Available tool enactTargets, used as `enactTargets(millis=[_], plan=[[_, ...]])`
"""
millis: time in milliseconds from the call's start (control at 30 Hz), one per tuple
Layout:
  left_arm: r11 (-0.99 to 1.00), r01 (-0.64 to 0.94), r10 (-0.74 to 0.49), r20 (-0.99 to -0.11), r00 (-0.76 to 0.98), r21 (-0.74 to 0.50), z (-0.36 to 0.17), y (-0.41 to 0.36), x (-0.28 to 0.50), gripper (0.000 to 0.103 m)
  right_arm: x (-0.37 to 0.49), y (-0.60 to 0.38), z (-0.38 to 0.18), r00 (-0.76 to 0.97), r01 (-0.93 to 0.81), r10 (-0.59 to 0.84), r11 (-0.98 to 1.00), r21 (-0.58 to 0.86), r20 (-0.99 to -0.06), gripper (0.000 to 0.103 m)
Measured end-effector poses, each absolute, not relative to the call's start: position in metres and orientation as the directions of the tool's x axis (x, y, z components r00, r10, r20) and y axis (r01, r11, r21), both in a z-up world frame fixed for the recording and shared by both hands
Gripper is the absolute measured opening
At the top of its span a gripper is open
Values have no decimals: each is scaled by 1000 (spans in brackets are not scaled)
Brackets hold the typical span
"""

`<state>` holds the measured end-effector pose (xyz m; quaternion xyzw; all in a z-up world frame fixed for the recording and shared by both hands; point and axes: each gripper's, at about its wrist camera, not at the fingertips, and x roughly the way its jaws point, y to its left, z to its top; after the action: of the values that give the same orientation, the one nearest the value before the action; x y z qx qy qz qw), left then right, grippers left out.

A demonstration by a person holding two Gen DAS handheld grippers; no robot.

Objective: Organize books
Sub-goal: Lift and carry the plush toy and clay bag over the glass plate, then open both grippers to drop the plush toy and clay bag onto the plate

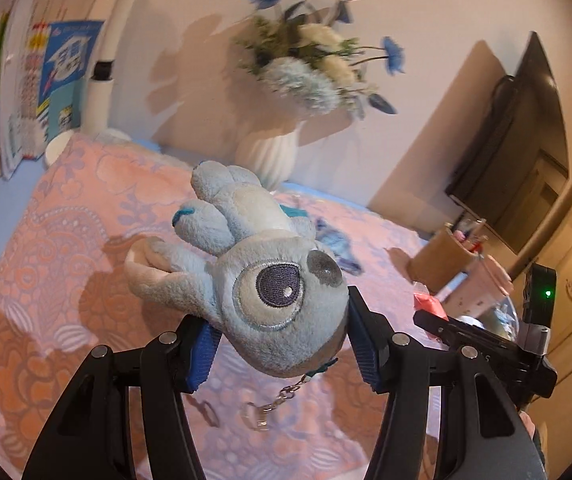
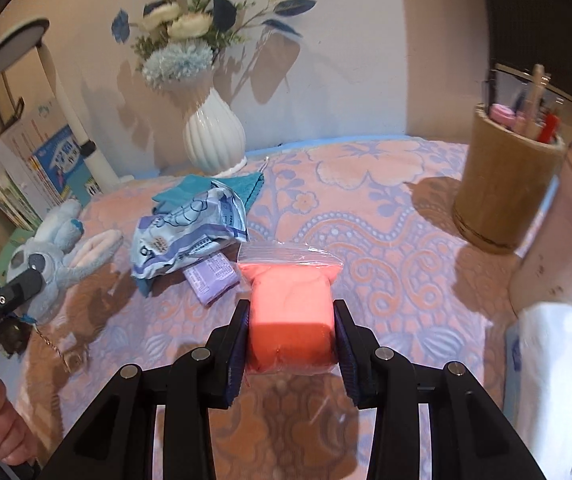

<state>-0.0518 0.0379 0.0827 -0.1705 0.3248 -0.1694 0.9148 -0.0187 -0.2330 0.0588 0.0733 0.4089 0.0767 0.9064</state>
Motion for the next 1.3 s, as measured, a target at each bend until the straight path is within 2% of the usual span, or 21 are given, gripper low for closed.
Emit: enactTargets(millis=[333,567,900,1300], plan=[[798,450,-602,-491,630,-402,114,-71,-63,55,-67,-287,89,667,47,98,984,173,-739,39],[692,620,-715,-468,519,-370,132,-170,-73,55,-112,-359,117,703,202,-41,969,144,-710,39],[559,770,-791,-476,384,-307,136,-278,-77,55,-161,-469,124,708,410,-163,887,212,-687,39],[474,846,-809,-502,307,-245,144,-370,-69,55,-173,-548,126,697,520,-250,822,233,-672,39]])
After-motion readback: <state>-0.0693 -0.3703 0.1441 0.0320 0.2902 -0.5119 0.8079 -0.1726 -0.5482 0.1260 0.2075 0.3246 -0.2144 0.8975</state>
